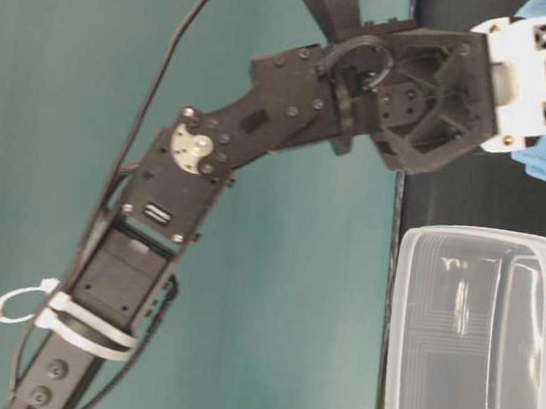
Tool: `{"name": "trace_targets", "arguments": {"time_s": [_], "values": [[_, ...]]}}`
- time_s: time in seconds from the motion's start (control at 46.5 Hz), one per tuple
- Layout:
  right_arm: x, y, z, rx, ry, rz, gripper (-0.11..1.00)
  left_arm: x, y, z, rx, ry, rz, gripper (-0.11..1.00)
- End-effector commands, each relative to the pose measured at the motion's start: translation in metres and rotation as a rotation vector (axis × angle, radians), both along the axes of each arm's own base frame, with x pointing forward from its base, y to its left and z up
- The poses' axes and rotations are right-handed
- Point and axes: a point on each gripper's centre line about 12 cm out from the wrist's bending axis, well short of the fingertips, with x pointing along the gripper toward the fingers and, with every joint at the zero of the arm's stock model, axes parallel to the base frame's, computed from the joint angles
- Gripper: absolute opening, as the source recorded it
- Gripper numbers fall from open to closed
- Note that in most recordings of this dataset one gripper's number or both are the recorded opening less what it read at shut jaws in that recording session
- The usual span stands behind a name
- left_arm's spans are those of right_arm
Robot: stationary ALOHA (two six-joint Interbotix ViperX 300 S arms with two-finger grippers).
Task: Place the blue towel into the container with the left arm.
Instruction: 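Close the left gripper on the towel and lift it up, then carry the towel left over the clear container and lower it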
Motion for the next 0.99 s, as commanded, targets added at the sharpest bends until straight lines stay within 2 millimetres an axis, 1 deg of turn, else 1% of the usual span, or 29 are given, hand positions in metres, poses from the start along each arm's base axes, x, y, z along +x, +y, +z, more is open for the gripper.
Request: {"name": "trace_targets", "arguments": {"time_s": [0.0,0.086,0.129,0.194,0.258,0.28,0.366,0.495,0.56,0.646,0.796,0.969], "values": [[0.001,0.000,0.005,0.001,-0.012,-0.001,0.76,0.003,0.005,0.054,0.002,-0.092,0.011,0.06],[0.001,0.000,0.005,0.001,-0.011,-0.001,0.76,-0.004,0.009,0.090,0.005,-0.123,0.019,0.06],[0.001,0.000,0.005,0.001,-0.011,-0.001,0.76,-0.014,0.012,0.116,0.004,-0.138,0.028,0.06],[0.001,0.000,0.004,0.001,-0.009,-0.001,0.76,-0.028,0.014,0.141,0.005,-0.141,0.035,0.06],[0.001,0.000,0.004,0.001,-0.009,0.000,0.75,-0.045,0.018,0.162,0.004,-0.132,0.049,0.06],[0.001,0.000,0.004,0.001,-0.009,-0.001,0.75,-0.054,0.020,0.170,0.002,-0.122,0.059,0.06],[0.001,0.000,0.004,0.001,-0.009,-0.001,0.75,-0.079,0.022,0.183,0.001,-0.101,0.073,0.06],[0.001,0.000,0.004,0.001,-0.008,-0.001,0.75,-0.114,0.022,0.182,0.000,-0.068,0.078,0.06],[0.001,0.000,0.004,0.001,-0.008,-0.001,0.75,-0.133,0.019,0.171,-0.003,-0.035,0.075,0.06],[0.002,0.000,0.003,0.002,-0.005,-0.001,0.75,-0.149,0.018,0.158,-0.002,-0.018,0.073,0.06],[0.002,0.000,0.002,0.003,-0.002,-0.001,0.75,-0.163,0.018,0.135,-0.003,-0.044,0.072,0.06],[0.002,0.000,0.003,0.006,-0.005,-0.001,0.75,-0.165,0.019,0.117,-0.003,-0.039,0.072,0.06]]}}
